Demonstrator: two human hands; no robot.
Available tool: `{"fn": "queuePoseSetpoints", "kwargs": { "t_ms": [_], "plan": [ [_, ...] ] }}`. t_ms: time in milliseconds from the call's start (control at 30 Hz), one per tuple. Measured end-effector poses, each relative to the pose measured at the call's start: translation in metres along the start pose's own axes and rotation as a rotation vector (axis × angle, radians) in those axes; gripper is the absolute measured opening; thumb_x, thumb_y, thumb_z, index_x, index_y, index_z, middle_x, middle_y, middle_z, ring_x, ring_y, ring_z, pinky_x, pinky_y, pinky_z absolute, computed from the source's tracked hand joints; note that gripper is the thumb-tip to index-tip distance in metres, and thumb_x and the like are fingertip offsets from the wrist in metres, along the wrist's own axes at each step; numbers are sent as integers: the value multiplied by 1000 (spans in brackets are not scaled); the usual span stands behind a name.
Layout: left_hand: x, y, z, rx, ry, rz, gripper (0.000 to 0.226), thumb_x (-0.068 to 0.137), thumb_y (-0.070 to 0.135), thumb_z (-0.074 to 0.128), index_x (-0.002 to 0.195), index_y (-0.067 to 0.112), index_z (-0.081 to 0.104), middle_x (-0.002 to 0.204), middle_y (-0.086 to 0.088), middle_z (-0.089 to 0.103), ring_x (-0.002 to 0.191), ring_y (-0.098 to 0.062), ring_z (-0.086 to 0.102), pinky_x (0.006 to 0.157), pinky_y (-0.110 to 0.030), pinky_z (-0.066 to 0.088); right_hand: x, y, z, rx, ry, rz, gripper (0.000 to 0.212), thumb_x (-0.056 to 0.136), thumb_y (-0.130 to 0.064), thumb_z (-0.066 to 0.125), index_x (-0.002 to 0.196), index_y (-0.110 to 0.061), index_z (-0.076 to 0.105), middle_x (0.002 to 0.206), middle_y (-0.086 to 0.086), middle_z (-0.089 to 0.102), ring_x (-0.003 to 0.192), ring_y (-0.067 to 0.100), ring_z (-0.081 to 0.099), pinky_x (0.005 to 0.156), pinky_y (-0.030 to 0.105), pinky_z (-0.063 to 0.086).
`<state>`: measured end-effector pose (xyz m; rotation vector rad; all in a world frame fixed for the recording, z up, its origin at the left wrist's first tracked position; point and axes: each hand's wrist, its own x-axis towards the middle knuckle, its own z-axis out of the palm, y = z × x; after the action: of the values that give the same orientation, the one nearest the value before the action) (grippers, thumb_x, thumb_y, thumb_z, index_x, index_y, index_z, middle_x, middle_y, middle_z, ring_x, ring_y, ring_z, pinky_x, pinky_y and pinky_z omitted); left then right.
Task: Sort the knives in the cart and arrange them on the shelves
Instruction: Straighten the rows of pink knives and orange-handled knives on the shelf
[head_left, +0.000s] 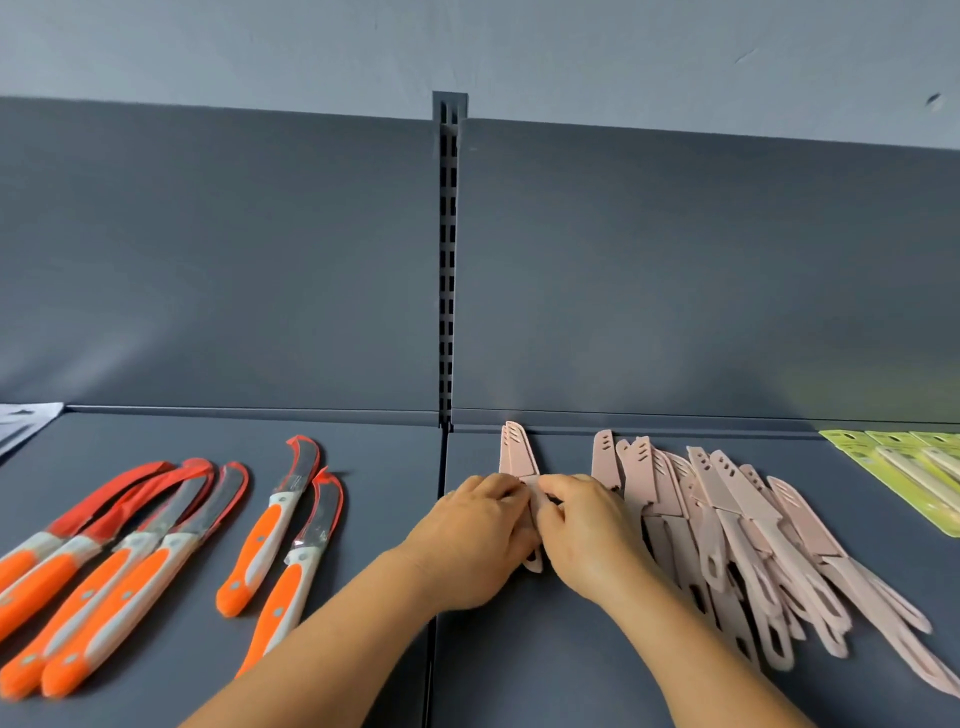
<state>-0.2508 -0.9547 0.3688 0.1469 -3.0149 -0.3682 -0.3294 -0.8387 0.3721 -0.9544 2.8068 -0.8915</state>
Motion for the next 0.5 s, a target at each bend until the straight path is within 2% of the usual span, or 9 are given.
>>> {"fn": "queuePoseSetpoints", "kwargs": {
  "t_ms": [33,100,267,367,500],
  "plan": [
    [0,1,1,15,17,5,40,101,38,30,133,19,44,140,7,36,121,-15,36,104,-28,31,0,0,0,4,-14,-5,33,98,-21,36,117,-30,62,117,-3,55,102,17,55,83,26,45],
    [1,3,4,24,41,0,40,100,40,29,132,20,44,136,7,36,118,-15,36,103,-27,31,0,0,-1,-17,-23,-5,37,97,-19,35,126,-28,58,125,-3,53,109,18,54,91,28,45],
    [2,6,8,47,72,-13,43,100,42,28,138,23,38,132,4,36,117,-17,35,103,-28,31,-3,2,-3,-24,-18,-45,36,98,-19,34,124,-22,60,126,-3,52,110,17,53,94,28,43],
    [1,7,10,23,96,-10,47,100,42,29,143,22,33,140,5,31,125,-16,30,107,-25,27,-3,3,-5,-36,-23,-87,36,99,-17,33,121,-20,62,126,-4,54,111,16,52,95,28,43],
    [3,5,12,-24,101,8,58,100,44,30,151,21,16,154,8,18,141,-11,15,114,-24,14,-2,4,-7,-86,-37,-128,35,99,-16,33,120,-18,61,124,-3,56,111,18,52,94,27,43]
  ]
}}
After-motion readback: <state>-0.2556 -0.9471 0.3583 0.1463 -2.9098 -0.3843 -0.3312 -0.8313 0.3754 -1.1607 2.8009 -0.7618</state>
